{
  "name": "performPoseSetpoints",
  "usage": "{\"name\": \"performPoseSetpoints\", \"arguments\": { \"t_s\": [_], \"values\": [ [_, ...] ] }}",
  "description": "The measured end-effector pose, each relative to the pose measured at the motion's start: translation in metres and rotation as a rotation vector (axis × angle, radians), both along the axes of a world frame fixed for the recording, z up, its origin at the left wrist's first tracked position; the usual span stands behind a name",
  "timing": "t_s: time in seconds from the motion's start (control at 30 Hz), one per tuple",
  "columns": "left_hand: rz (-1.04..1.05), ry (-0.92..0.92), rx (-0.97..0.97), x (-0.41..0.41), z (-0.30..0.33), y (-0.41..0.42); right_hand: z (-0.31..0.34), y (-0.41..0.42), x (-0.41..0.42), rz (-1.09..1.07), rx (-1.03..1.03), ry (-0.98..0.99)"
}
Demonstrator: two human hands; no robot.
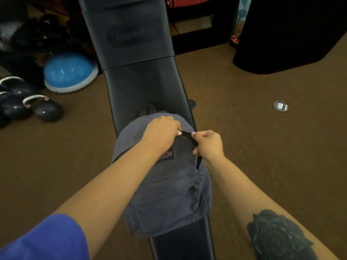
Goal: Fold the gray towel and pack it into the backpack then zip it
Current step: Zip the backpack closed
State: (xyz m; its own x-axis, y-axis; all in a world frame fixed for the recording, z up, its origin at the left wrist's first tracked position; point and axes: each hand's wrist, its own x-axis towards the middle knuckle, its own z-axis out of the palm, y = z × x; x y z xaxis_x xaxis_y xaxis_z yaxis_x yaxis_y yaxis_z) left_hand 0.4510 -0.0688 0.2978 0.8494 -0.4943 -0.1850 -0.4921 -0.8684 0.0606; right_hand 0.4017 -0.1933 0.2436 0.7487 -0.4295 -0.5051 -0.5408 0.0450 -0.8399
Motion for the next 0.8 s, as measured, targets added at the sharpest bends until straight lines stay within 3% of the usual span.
{"name": "performPoseSetpoints", "arguments": {
  "t_s": [0.27,0.8],
  "values": [
    [0.015,-0.004,-0.051,0.002,0.000,0.008,-0.021,-0.016,-0.016,-0.157,0.203,0.072],
    [0.007,-0.049,-0.097,0.005,-0.004,0.013,-0.062,-0.015,-0.040,-0.261,0.206,0.329]
  ]
}}
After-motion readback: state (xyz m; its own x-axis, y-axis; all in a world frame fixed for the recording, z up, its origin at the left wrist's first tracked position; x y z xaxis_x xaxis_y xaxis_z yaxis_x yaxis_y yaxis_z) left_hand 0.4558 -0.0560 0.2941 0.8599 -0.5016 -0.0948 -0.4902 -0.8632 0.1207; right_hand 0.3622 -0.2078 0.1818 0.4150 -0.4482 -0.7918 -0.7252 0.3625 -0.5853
